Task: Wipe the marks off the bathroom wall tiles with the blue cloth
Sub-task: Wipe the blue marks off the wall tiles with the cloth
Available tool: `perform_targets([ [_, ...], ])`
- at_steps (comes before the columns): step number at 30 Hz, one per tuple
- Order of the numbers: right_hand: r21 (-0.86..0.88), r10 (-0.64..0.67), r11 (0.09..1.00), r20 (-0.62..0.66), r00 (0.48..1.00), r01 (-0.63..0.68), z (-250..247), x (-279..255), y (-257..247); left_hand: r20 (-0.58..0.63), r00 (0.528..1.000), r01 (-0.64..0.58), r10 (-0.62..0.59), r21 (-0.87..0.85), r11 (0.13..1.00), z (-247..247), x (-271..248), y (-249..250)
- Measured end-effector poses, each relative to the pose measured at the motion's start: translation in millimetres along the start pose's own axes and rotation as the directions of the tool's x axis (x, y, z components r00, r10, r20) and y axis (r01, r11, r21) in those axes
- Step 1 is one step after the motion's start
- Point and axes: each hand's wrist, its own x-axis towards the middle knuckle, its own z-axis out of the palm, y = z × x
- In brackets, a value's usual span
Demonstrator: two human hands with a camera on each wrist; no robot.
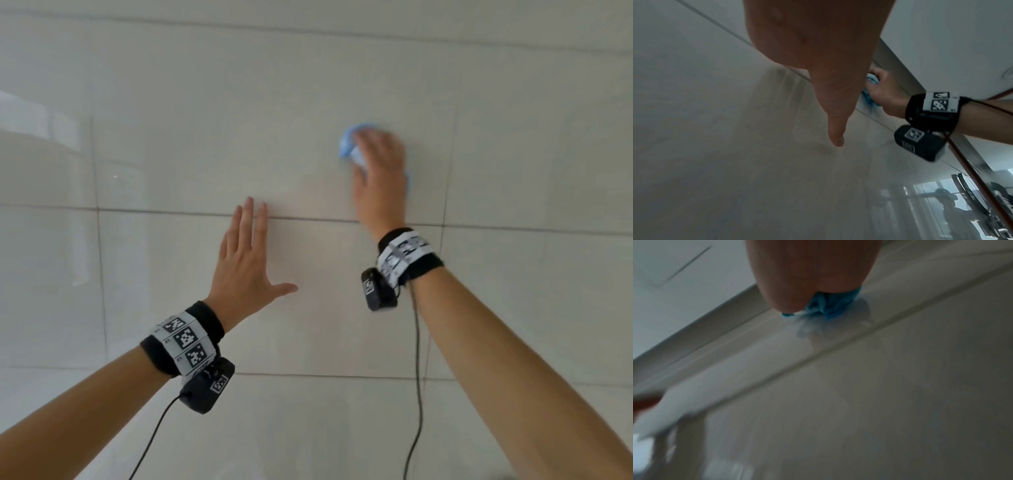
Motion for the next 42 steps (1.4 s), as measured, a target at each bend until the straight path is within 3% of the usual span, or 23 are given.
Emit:
perform_targets([
  [4,-0.025,0.207,0.974,-0.291,0.934,-0.224,-37,48,68,-0.023,0.999,-0.023,0.023,0.009,1.000,9,18,16],
  [6,-0.011,0.317,0.941,-0.330,0.889,-0.339,-35,60,84,-0.037,0.999,0.015,-0.014,0.012,1.000,11,21,18],
  [8,-0.032,0.312,0.940,-0.315,0.896,-0.339,-25,64,78,-0.056,0.997,0.046,-0.046,0.000,0.999,14,22,16],
  [11,-0.046,0.163,0.983,-0.255,0.953,-0.180,-3,55,44,-0.074,0.995,0.064,-0.064,-0.009,0.998,18,22,10],
  [13,-0.023,0.053,0.998,-0.119,0.991,-0.057,15,40,12,-0.087,0.994,0.071,-0.072,-0.006,0.997,19,20,7],
  [16,0.090,-0.128,0.988,0.069,0.989,0.122,31,2,-29,-0.105,0.990,0.089,-0.090,-0.011,0.996,20,13,4],
  [17,0.129,-0.231,0.968,0.121,0.965,0.216,33,-10,-35,-0.107,0.989,0.100,-0.101,-0.016,0.995,20,10,2],
  [19,0.155,-0.464,0.886,0.254,0.848,0.438,34,-28,-32,-0.102,0.988,0.117,-0.119,-0.025,0.993,16,6,0],
  [20,0.154,-0.540,0.841,0.302,0.785,0.519,32,-28,-25,-0.108,0.986,0.124,-0.127,-0.032,0.992,13,6,-2],
  [21,0.142,-0.563,0.824,0.310,0.766,0.548,30,-20,-15,-0.122,0.983,0.133,-0.137,-0.040,0.990,10,7,-4],
  [23,0.065,-0.445,0.894,0.225,0.867,0.443,20,13,7,-0.145,0.976,0.156,-0.163,-0.056,0.986,2,12,-6],
  [25,-0.036,-0.200,0.978,0.085,0.976,0.203,3,57,27,-0.155,0.970,0.178,-0.188,-0.074,0.981,-5,20,-9],
  [28,-0.068,0.065,0.995,-0.108,0.992,-0.073,-12,108,46,-0.149,0.965,0.205,-0.215,-0.083,0.975,-12,30,-16],
  [31,-0.043,0.161,0.984,-0.183,0.970,-0.171,5,114,34,-0.143,0.961,0.225,-0.235,-0.087,0.970,-13,33,-24],
  [32,-0.050,0.124,0.990,-0.150,0.981,-0.133,16,105,22,-0.139,0.962,0.225,-0.235,-0.086,0.971,-14,32,-26],
  [34,-0.010,-0.097,0.995,0.009,0.995,0.097,40,74,-9,-0.144,0.964,0.216,-0.225,-0.074,0.974,-13,31,-30],
  [35,0.041,-0.283,0.959,0.124,0.951,0.280,50,56,-25,-0.146,0.964,0.214,-0.221,-0.066,0.975,-13,30,-32],
  [36,0.095,-0.467,0.884,0.223,0.856,0.458,54,40,-37,-0.145,0.965,0.213,-0.220,-0.060,0.975,-14,28,-34],
  [37,0.138,-0.597,0.800,0.280,0.752,0.584,54,31,-41,-0.145,0.964,0.216,-0.222,-0.056,0.975,-15,27,-36],
  [38,0.159,-0.647,0.760,0.284,0.708,0.630,51,34,-38,-0.144,0.963,0.221,-0.227,-0.054,0.974,-15,26,-39],
  [39,0.151,-0.611,0.791,0.250,0.751,0.593,45,44,-32,-0.145,0.961,0.231,-0.236,-0.054,0.971,-17,26,-42],
  [40,0.103,-0.504,0.864,0.177,0.845,0.494,39,59,-23,-0.145,0.956,0.248,-0.253,-0.056,0.967,-19,25,-46],
  [42,-0.027,-0.189,0.982,-0.037,0.981,0.188,23,98,3,-0.123,0.937,0.322,-0.328,-0.067,0.944,-23,26,-55],
])
